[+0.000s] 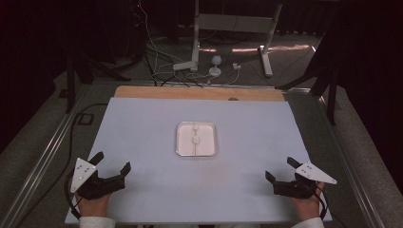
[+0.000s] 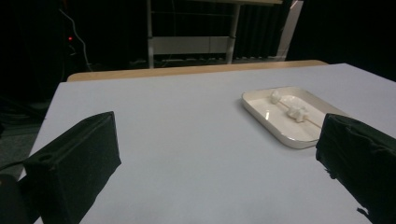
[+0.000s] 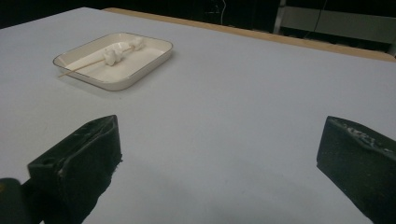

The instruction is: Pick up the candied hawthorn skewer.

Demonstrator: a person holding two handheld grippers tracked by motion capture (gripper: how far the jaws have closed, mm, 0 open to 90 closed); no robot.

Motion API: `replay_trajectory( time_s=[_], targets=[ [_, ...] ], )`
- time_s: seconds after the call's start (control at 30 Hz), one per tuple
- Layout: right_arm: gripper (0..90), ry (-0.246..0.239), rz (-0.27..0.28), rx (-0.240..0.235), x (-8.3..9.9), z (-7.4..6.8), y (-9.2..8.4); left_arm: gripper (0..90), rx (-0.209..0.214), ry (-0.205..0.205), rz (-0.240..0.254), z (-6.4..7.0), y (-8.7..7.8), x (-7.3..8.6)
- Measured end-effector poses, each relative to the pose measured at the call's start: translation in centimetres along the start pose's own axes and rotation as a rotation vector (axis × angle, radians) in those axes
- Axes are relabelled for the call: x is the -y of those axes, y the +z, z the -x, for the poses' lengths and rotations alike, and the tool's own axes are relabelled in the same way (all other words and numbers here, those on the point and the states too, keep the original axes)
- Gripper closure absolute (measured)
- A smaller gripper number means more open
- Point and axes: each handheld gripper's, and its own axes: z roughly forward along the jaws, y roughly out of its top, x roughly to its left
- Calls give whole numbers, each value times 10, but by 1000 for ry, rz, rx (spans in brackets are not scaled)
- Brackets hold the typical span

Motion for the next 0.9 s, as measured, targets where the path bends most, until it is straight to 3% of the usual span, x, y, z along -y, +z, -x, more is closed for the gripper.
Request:
replay_trajectory(
  time_s=[0.5,0.9],
  targets=[
    [1,3,2,11,1,0,2,2,-39,-2,-25,3,0,-4],
    [1,27,2,17,1,4,2,1,-10,1,-85,11,11,-20]
  ],
)
